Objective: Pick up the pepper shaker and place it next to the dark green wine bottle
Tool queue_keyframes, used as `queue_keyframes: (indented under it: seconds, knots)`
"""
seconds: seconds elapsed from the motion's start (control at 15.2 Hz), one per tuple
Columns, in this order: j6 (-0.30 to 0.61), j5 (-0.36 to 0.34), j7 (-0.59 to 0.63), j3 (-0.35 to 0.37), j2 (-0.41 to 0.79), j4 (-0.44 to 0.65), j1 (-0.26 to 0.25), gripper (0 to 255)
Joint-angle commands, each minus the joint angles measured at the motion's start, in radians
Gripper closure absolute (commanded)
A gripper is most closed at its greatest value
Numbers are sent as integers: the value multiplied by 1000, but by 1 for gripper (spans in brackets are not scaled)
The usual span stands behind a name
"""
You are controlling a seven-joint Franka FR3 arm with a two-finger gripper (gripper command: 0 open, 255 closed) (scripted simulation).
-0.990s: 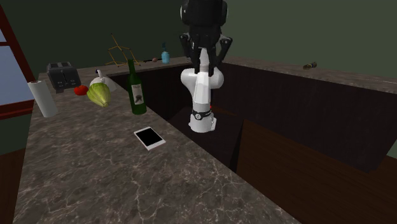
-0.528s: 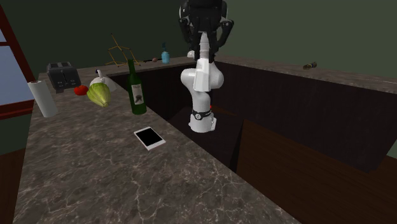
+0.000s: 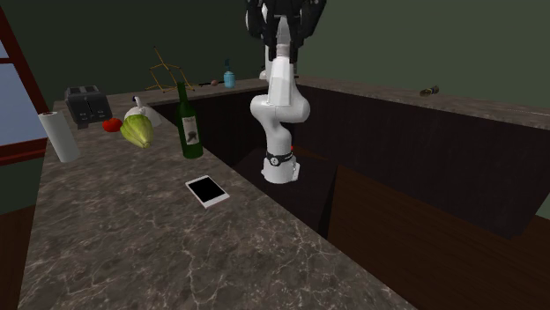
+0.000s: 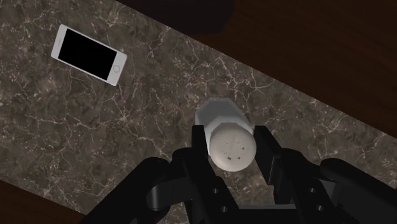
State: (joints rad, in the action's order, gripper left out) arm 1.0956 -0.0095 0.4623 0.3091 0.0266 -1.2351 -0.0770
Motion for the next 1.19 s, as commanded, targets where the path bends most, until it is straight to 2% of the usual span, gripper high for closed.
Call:
queue_keyframes:
  seconds: [0.0,0.33,0.4,0.73,1.12]
  knots:
    - [-39,-6,8,5,24,61,-6,255]
    - [-150,-35,27,18,109,253,-28,255]
    - [-155,-37,28,19,113,263,-29,255]
    - [-98,1,-122,-52,-77,25,67,255]
    - [-71,-9,-297,-153,-230,-149,133,255]
